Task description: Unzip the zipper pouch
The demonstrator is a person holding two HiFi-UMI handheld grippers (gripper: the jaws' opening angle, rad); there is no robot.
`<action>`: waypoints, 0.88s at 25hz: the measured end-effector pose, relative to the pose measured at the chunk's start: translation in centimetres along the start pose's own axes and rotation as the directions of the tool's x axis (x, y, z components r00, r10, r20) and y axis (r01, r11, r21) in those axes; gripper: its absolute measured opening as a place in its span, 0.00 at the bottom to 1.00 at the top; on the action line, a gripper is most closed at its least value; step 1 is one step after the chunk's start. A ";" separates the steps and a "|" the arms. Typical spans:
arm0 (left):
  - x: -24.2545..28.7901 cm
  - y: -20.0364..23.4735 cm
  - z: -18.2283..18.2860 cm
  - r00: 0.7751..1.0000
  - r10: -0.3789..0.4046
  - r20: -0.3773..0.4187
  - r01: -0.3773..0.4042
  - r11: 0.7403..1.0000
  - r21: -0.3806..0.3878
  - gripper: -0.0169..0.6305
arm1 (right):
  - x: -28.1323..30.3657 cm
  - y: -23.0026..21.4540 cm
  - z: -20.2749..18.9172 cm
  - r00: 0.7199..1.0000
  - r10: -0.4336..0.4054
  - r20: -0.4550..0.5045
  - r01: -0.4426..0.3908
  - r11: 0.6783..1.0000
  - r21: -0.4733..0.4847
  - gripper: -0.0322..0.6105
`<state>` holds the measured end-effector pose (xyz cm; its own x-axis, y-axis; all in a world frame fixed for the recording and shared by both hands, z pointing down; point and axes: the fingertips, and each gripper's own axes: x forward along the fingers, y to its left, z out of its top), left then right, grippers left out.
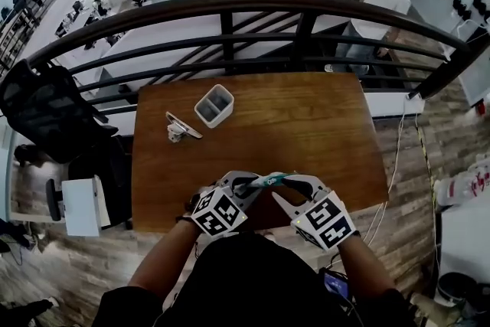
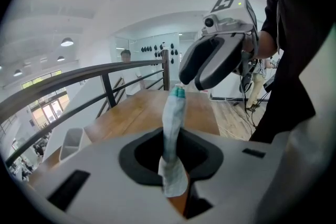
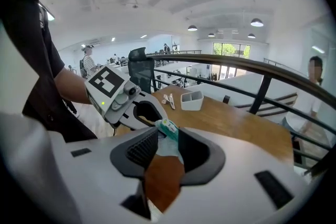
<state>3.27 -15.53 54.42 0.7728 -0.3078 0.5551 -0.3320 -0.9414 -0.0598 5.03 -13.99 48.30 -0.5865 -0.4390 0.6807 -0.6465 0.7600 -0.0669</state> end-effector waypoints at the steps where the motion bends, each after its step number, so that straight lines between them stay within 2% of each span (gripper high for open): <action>1: 0.0 0.0 -0.1 1.000 0.003 -0.005 -0.003 1.000 0.001 0.13 | 0.3 0.2 0.0 1.000 -0.002 -0.004 0.002 1.000 0.004 0.23; 9: 0.2 -0.4 -0.7 0.999 0.007 -0.036 -0.006 1.000 0.025 0.13 | 1.6 0.7 0.3 1.000 -0.001 -0.023 0.000 1.000 -0.031 0.23; 14: 0.1 -0.7 -1.1 0.998 0.010 -0.064 -0.005 0.997 0.081 0.13 | 1.9 0.6 -0.2 0.999 -0.002 -0.044 0.001 1.000 -0.024 0.17; 17: 0.2 -0.6 -1.3 0.998 0.006 -0.068 -0.001 0.997 0.076 0.13 | 1.9 0.5 -0.4 0.999 -0.004 -0.046 0.003 1.000 -0.029 0.15; 19: 0.2 -0.6 -1.5 0.998 0.003 -0.070 0.002 0.997 0.075 0.13 | 2.0 0.4 -0.4 0.999 -0.004 -0.041 0.003 1.000 -0.021 0.08; 22: 0.3 -0.5 -1.8 0.997 0.002 -0.075 0.003 0.998 0.069 0.13 | 1.9 0.0 -0.5 0.999 -0.006 -0.038 0.006 1.000 -0.004 0.06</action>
<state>2.68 -14.94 56.08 0.7294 -0.2983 0.6157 -0.2912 -0.9497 -0.1152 4.11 -14.59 49.93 -0.5636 -0.4247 0.7085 -0.6479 0.7593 -0.0603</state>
